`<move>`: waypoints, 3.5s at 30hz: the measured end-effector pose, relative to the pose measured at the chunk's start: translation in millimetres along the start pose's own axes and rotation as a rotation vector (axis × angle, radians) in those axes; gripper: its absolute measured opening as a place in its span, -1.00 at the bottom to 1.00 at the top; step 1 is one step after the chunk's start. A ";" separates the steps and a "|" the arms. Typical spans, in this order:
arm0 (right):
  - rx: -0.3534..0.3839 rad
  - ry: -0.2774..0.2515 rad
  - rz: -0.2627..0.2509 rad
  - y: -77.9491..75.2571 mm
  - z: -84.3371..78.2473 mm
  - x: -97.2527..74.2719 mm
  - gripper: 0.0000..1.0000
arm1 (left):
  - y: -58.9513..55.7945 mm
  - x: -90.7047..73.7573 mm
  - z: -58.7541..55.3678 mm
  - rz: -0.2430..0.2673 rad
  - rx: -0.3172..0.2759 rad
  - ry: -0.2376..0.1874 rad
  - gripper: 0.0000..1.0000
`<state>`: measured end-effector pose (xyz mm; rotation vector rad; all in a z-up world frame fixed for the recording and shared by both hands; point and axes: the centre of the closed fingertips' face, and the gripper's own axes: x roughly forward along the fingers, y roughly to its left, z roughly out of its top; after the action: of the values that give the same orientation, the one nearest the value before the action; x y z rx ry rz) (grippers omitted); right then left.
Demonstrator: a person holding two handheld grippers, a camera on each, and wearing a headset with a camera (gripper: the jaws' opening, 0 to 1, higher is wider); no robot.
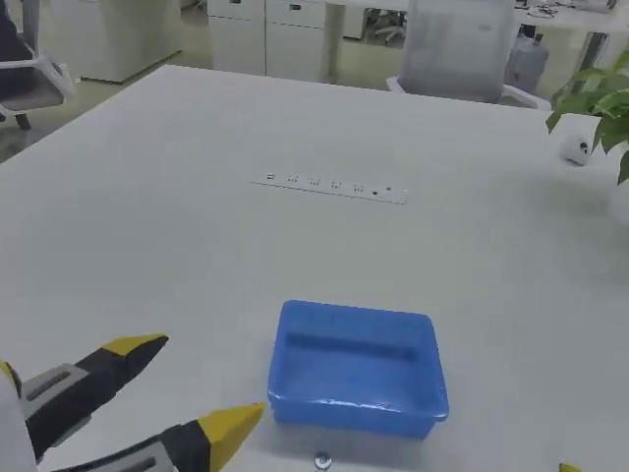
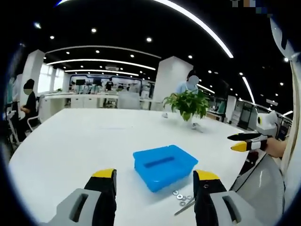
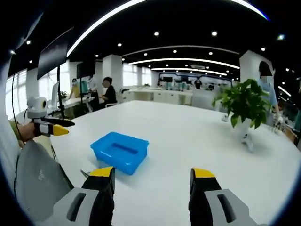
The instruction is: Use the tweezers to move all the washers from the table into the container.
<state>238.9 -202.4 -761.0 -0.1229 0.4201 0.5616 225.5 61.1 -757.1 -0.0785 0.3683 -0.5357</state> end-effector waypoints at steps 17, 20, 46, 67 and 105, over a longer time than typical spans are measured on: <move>-0.172 0.192 0.389 106.0 -31.6 60.9 -0.30 | -37.9 18.8 -71.2 -0.306 0.228 0.416 0.01; -0.207 0.211 0.420 115.3 -37.8 67.0 -0.45 | -41.5 23.3 -81.6 -0.335 0.298 0.466 -0.05; -0.404 0.318 0.579 141.4 -77.3 80.3 -0.80 | -48.6 38.6 -125.1 -0.476 0.647 0.724 -1.00; -0.478 0.333 0.622 152.9 -83.8 77.9 -0.74 | -63.1 20.3 -96.8 -0.561 0.857 0.649 -1.00; -0.382 0.220 0.730 197.8 -54.0 97.7 -0.86 | -84.9 3.8 -24.3 -0.626 0.934 0.603 -1.00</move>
<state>187.7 -0.2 -850.9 -0.4080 0.5685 1.3555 178.6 -13.2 -766.6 0.9160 0.6497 -1.3131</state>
